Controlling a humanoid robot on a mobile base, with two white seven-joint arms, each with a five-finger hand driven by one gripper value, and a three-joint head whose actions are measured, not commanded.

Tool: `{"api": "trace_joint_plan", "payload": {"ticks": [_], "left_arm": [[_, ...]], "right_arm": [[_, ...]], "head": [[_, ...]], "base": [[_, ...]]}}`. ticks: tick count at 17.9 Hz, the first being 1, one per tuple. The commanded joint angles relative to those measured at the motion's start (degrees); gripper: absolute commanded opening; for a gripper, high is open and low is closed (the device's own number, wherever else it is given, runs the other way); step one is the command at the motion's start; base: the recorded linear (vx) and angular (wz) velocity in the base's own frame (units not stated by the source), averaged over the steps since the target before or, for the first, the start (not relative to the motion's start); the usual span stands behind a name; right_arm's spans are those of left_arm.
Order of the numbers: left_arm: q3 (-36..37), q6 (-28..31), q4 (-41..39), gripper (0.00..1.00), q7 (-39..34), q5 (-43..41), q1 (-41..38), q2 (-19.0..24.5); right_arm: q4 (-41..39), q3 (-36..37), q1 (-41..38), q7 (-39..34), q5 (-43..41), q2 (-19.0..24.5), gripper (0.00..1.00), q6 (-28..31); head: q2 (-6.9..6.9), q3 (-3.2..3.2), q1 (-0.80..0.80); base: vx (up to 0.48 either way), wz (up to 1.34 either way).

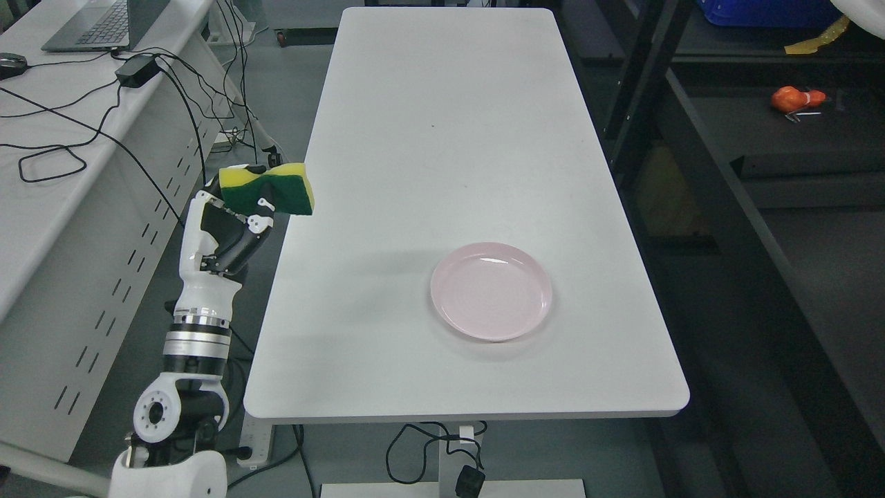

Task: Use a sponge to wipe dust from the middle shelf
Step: 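Hold the sponge in the left hand while turning toward the metal shelf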

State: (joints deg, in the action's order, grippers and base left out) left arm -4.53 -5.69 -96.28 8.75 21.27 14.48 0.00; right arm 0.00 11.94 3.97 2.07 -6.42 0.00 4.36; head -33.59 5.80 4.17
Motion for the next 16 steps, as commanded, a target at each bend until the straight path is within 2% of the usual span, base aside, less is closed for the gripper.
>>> {"api": "trace_joint_plan", "payload": {"ticks": [1,16], "left_arm": [[0.22,-0.11,-0.04,0.06,0.21,0.00,0.02,1.00],[2.15,-0.19,-0.04,0.06,0.13,-0.09,0.02,1.00]], "right_arm": [[-1.00,0.02,-0.01,0.04,0.00,-1.00,1.00,0.04],[-1.00,0.02,-0.01,0.04,0.00,-1.00,1.00,0.04]], "head": [[0.00,0.00,0.00],[0.00,0.00,0.00]], "base": [[-0.169,-0.15],[-0.212,-0.38]]}}
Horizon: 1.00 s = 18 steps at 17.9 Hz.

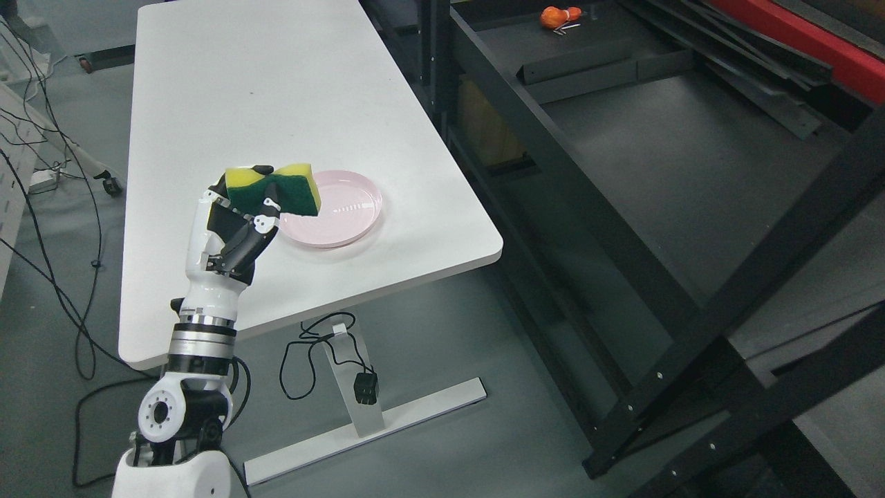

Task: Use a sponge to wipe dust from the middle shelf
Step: 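Hold the sponge in the left hand while turning toward the metal shelf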

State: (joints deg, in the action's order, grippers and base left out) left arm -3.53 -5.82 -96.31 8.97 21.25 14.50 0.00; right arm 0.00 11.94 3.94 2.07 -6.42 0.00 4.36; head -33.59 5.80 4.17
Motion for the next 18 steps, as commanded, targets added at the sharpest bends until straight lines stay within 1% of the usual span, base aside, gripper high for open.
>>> {"api": "trace_joint_plan", "payload": {"ticks": [1,11,18], "left_arm": [[1.25,-0.07,-0.01,0.06,-0.09,-0.06,0.00,1.00],[1.77,-0.07,-0.01,0.07,0.00,-0.06,0.09,1.00],[2.83,-0.16,-0.01,0.07,0.09,-0.15,0.27,1.00]], "right_arm": [[-1.00,-0.07,0.02,0.04,0.00,-1.00,1.00,0.04],[-1.00,0.02,0.02,0.04,0.00,-1.00,1.00,0.04],[-1.00,0.02,0.02,0.04,0.00,-1.00,1.00,0.04]], "head": [[0.00,0.00,0.00],[0.00,0.00,0.00],[0.00,0.00,0.00]], "base": [[-0.246,-0.28],[-0.258,-0.24],[-0.203,-0.59]]}}
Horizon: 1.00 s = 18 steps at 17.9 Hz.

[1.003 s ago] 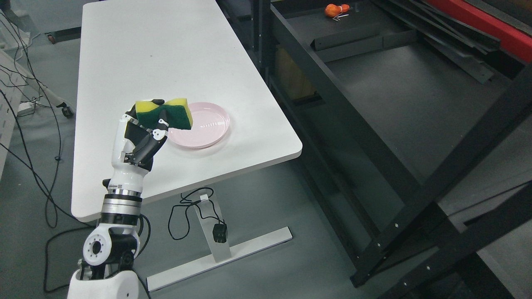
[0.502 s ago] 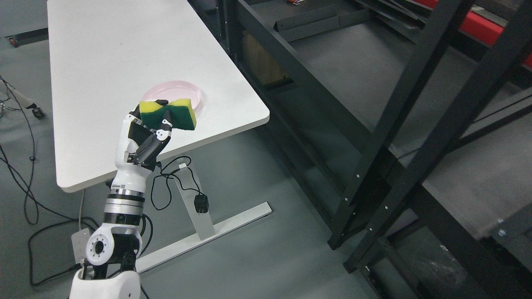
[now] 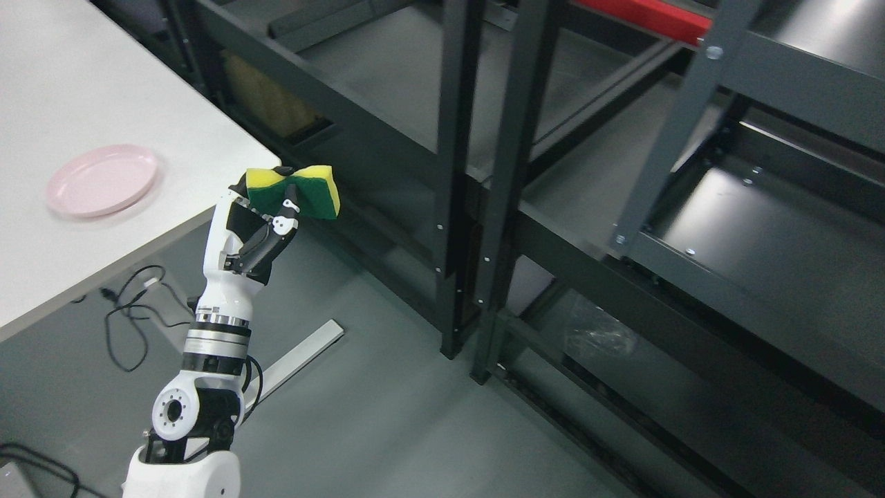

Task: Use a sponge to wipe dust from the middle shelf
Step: 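Hold the sponge in the left hand while turning toward the metal shelf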

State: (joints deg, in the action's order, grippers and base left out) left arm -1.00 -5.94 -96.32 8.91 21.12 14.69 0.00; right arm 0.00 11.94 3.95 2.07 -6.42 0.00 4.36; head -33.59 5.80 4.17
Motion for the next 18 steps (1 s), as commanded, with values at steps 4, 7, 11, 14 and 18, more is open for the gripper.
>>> {"api": "trace_joint_plan", "payload": {"ticks": [4,7,11,14,18], "left_arm": [[1.18,-0.12,-0.01,0.07,0.23,-0.03,0.25,1.00],[2.14,-0.21,-0.01,0.07,0.23,-0.03,0.69,1.00],[3.55,-0.39,-0.01,0.07,0.32,-0.03,2.00,1.00],[6.27,-0.83,-0.09,0.07,0.50,-0.11,3.41,1.00],[12.68,-0.92,-0.71,0.07,1.98,-1.86,5.96,1.00]], "right_arm": [[-1.00,-0.07,0.00,0.04,0.00,-1.00,1.00,0.04],[-1.00,0.02,0.00,0.04,0.00,-1.00,1.00,0.04],[-1.00,-0.07,0.00,0.04,0.00,-1.00,1.00,0.04],[-1.00,0.02,0.00,0.04,0.00,-1.00,1.00,0.04],[-1.00,0.02,0.00,0.04,0.00,-1.00,1.00,0.04]], "head": [[0.00,0.00,0.00],[0.00,0.00,0.00],[0.02,0.00,0.00],[0.02,0.00,0.00],[0.02,0.00,0.00]], "base": [[-0.112,-0.89],[-0.066,-0.89],[-0.039,-0.85],[-0.003,-0.72],[0.019,-0.54]]}}
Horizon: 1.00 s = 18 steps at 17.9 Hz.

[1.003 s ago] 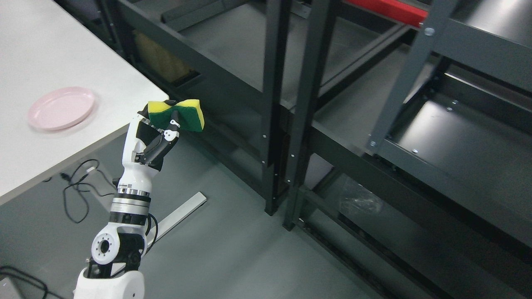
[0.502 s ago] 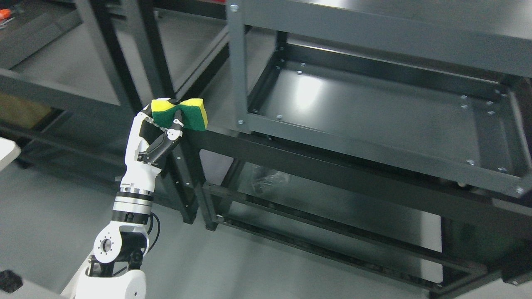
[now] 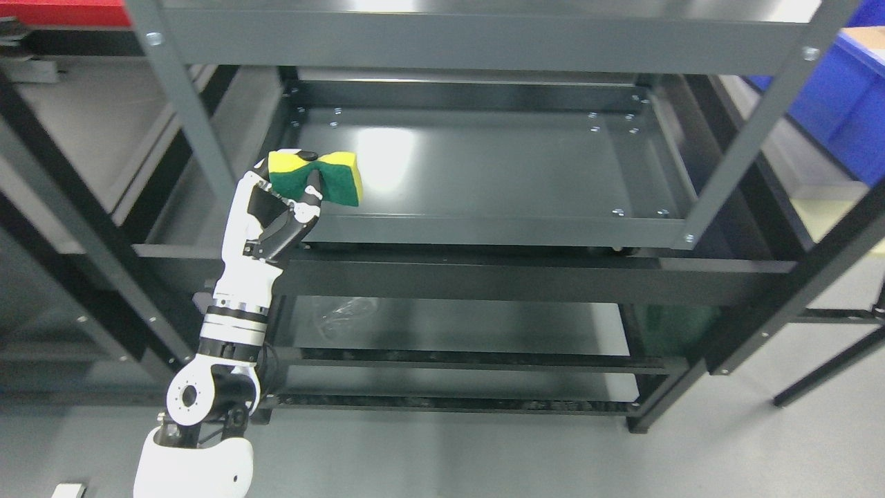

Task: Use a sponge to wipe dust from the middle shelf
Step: 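Extend the left hand into the middle shelf, sponge pressed to its surface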

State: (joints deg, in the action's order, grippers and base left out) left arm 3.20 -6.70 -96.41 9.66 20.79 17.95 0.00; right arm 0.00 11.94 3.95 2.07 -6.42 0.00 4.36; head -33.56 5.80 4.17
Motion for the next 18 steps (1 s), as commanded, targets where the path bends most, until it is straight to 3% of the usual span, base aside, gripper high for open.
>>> {"api": "trace_joint_plan", "payload": {"ticks": [1,7,13,16,18], "left_arm": [[10.58,-0.15,-0.70,0.07,2.89,-3.45,3.58,1.00],[27.88,-2.96,-0.27,0.08,7.66,-21.99,12.45,1.00],[42.39,-6.82,-0.27,0.08,7.57,-32.81,22.55,1.00],[44.61,-10.33,-0.27,0.08,7.48,-36.77,28.35,1.00],[41.99,-13.23,-0.27,0.08,7.48,-41.07,33.01,1.00]], "right_arm": [[-1.00,0.02,0.01,0.04,0.00,-1.00,1.00,0.03],[-1.00,0.02,0.01,0.04,0.00,-1.00,1.00,0.03],[-1.00,0.02,0.01,0.04,0.00,-1.00,1.00,0.03],[-1.00,0.02,0.01,0.04,0.00,-1.00,1.00,0.03],[-1.00,-0.07,0.01,0.04,0.00,-1.00,1.00,0.03]], "head": [[0.00,0.00,0.00],[0.02,0.00,0.00],[0.02,0.00,0.00],[0.02,0.00,0.00],[0.02,0.00,0.00]], "base": [[0.031,-0.41],[0.035,-0.11],[0.014,0.07],[-0.006,-0.05],[-0.008,-0.01]]}}
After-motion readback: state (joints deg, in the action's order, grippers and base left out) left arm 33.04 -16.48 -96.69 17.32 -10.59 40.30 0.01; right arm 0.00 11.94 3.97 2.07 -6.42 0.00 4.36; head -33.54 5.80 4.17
